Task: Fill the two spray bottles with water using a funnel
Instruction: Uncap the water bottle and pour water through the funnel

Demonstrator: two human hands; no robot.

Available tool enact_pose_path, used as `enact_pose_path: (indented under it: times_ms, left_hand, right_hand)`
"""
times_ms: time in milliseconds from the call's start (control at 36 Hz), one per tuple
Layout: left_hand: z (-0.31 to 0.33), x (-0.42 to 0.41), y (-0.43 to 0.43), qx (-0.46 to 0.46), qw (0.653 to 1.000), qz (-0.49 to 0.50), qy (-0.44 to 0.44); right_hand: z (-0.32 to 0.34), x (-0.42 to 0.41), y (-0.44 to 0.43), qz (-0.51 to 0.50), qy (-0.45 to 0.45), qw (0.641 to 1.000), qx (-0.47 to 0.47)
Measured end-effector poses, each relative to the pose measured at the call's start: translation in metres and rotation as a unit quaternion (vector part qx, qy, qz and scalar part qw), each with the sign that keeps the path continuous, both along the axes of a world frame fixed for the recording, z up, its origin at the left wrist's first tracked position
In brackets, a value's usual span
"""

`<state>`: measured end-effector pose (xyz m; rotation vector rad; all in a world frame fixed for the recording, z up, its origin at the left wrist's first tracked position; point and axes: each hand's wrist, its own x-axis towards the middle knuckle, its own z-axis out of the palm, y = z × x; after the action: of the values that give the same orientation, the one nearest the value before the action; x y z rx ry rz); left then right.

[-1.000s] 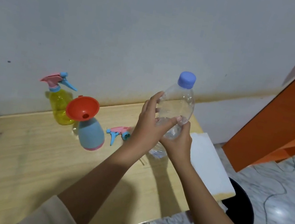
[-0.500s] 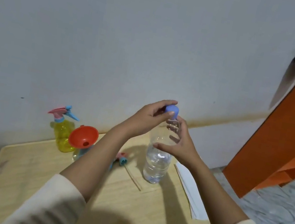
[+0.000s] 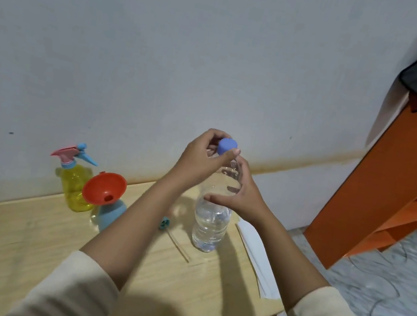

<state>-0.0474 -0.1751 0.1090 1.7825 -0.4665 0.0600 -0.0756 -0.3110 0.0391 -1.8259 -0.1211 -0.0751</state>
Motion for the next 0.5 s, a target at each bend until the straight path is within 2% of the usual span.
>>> enact_pose_path:
  times_ms: [83,139,250,306,500]
  left_hand:
    - [0.004,0.003,0.012,0.030,0.989,-0.128,0.062]
    - [0.004,0.002,0.014,0.034,0.988,-0.139,0.063]
    - [0.001,-0.005,0.003,0.070,0.997,-0.024,-0.013]
    - [-0.001,-0.010,-0.005,0.059,0.997,0.039,-0.036]
    - [0.007,-0.018,-0.020,0.040,0.977,0.206,-0.038]
  right_hand:
    - [-0.001,0.000,0.002,-0.006,0.008,1.000,0.010]
    - [-0.003,-0.001,0.003,-0.014,0.007,1.000,0.015]
    - [-0.004,-0.001,0.004,-0.022,0.002,1.000,0.019]
    - [-0.004,-0.001,0.005,-0.028,-0.001,0.999,0.022]
    - [0.000,-0.001,0.003,-0.016,0.010,1.000,0.013]
